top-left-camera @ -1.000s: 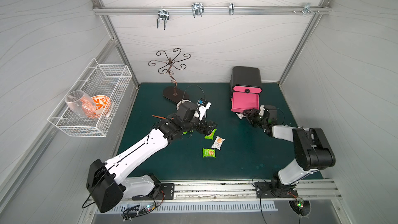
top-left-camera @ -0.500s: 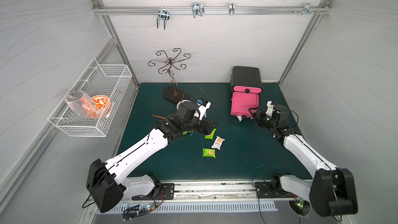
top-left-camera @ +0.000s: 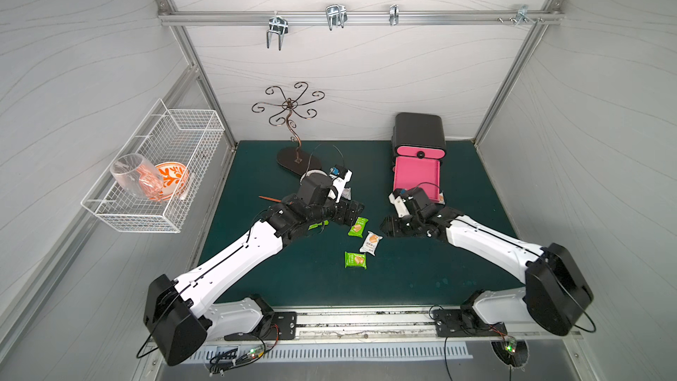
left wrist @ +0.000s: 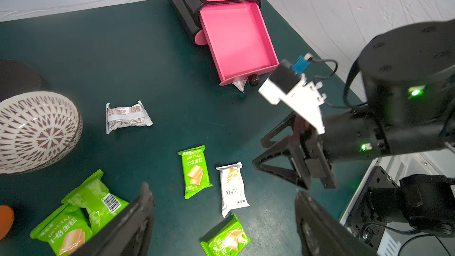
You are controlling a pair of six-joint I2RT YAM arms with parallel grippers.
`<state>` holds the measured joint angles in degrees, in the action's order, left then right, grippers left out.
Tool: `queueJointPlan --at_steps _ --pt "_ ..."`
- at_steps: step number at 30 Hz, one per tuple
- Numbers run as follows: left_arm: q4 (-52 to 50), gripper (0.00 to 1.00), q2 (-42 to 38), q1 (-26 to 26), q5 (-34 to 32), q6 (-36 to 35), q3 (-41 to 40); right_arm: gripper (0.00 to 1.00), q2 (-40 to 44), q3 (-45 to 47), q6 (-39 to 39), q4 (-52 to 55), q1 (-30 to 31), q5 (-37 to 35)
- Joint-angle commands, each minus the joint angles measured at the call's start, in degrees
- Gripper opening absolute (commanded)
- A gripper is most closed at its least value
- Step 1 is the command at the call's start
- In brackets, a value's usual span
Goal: Place the cookies into the drawer by color
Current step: Pick up the cookie at the center of the board.
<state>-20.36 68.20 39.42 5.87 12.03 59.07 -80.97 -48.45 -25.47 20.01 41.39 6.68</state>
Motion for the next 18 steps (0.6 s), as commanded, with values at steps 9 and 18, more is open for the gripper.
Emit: queueJointPlan --at_steps 9,18 --pt "-2.9 0.9 -6.2 -0.1 -6.3 2.0 -3.2 0.99 -13.2 -8.5 -1.8 5.6 14.3 -23.1" --pt "-5.2 0.9 -9.4 -0.2 -5.9 1.4 -4.6 0.99 -19.5 -10.4 -5.0 6.7 14.4 -23.2"
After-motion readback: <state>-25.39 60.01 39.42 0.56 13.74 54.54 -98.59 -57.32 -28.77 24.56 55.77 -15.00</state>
